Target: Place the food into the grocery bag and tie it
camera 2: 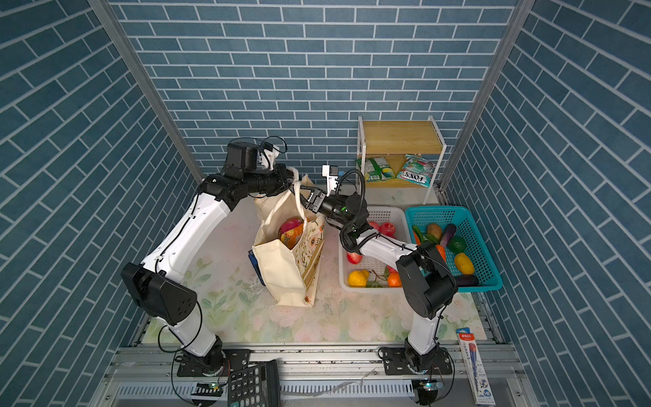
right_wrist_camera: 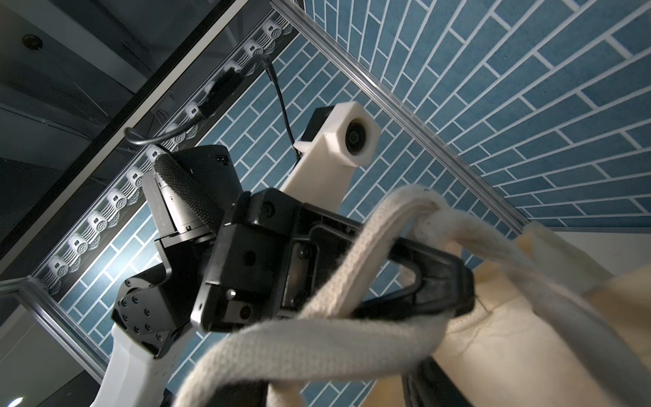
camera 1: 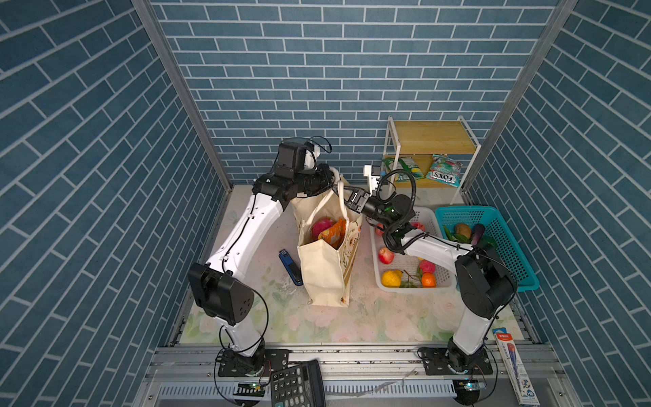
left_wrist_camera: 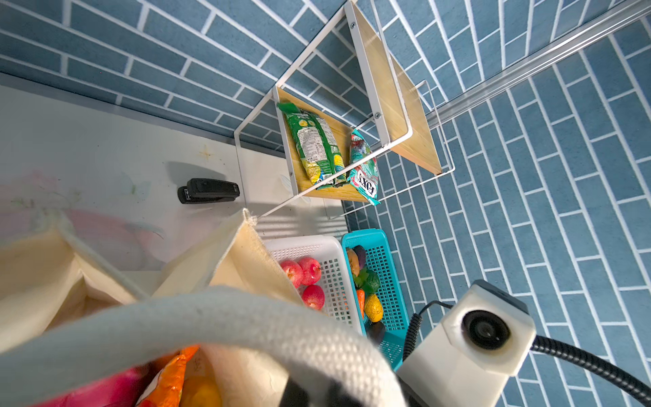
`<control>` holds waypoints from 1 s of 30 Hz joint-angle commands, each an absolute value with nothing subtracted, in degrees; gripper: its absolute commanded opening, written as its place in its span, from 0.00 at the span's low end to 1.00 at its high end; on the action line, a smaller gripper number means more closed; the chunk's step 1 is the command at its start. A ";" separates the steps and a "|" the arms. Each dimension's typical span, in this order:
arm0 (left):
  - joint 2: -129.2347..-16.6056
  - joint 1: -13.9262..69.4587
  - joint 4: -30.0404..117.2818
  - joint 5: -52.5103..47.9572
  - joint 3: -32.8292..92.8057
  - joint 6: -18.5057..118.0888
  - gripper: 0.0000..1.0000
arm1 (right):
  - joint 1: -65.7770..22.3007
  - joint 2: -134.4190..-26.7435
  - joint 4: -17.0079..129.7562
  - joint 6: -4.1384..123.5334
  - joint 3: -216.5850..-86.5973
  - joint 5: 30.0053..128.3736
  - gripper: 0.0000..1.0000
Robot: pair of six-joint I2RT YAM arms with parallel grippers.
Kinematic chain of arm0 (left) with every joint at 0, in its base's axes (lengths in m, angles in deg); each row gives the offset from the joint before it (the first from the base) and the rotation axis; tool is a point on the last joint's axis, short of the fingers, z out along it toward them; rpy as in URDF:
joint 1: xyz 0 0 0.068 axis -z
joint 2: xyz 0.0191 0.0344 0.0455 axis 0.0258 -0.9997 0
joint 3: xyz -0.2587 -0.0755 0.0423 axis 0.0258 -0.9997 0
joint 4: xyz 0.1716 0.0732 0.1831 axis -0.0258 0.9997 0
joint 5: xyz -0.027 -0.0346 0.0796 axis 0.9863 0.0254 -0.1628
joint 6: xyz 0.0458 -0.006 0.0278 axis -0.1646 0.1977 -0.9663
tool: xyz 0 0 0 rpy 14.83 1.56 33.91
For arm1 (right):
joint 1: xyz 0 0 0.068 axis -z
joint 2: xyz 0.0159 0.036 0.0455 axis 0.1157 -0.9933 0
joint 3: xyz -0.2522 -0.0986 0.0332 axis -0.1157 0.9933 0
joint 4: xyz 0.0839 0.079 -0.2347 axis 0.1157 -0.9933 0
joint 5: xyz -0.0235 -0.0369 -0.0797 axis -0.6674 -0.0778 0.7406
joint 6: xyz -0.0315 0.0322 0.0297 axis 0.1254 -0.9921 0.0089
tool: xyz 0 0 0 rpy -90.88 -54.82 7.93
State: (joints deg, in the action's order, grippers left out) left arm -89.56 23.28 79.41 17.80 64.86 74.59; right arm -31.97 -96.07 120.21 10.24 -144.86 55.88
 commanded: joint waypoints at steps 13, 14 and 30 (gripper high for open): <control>-91.10 25.01 83.68 16.18 62.64 72.71 0.00 | -33.05 -94.50 129.55 10.17 -148.62 54.73 0.21; -91.06 24.96 83.54 16.53 62.73 72.96 0.00 | -32.99 -94.33 129.04 10.39 -148.10 54.55 0.18; -87.51 23.15 79.64 22.07 64.86 78.26 0.00 | -32.07 -86.92 108.82 23.83 -140.98 49.26 0.00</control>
